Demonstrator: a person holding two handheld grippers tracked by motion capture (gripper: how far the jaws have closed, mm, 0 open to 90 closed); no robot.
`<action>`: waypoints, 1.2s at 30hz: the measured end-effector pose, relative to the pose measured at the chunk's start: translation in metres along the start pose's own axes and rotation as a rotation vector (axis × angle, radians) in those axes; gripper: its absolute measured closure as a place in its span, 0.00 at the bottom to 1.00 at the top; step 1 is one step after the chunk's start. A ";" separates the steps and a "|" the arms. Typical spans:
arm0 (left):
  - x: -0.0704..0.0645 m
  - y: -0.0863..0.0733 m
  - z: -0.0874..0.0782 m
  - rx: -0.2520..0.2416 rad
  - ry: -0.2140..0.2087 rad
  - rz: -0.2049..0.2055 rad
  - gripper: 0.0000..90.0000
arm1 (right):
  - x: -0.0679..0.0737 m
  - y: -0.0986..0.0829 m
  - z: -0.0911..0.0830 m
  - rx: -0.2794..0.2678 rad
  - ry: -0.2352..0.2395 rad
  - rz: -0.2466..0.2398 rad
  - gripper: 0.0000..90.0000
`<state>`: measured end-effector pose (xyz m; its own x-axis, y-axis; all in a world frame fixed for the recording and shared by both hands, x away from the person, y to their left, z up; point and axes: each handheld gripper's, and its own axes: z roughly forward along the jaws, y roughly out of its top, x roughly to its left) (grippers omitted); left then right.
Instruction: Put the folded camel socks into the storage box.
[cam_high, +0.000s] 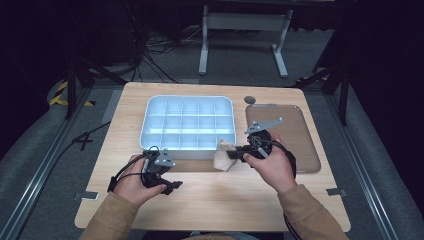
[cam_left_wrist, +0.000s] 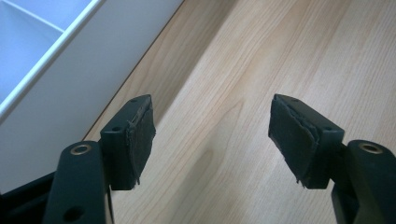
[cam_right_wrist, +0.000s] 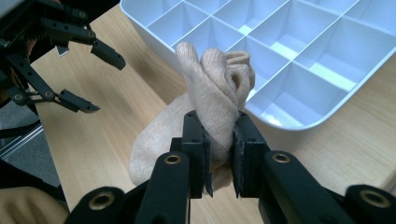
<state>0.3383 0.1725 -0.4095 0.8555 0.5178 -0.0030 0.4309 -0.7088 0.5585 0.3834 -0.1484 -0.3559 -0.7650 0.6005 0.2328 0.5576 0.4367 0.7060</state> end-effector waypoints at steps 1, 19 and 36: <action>0.000 -0.001 0.000 -0.001 -0.001 -0.005 0.36 | -0.001 0.002 -0.001 -0.004 -0.006 -0.002 0.87; 0.003 -0.004 -0.002 -0.013 0.001 -0.012 0.35 | -0.025 0.033 0.002 0.019 -0.122 -0.010 0.86; 0.004 -0.004 -0.004 -0.015 0.000 -0.018 0.35 | -0.039 0.045 0.009 0.051 -0.186 -0.021 0.86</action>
<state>0.3385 0.1794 -0.4087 0.8476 0.5304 -0.0137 0.4422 -0.6920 0.5705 0.4410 -0.1462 -0.3397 -0.7063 0.7024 0.0876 0.5618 0.4809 0.6732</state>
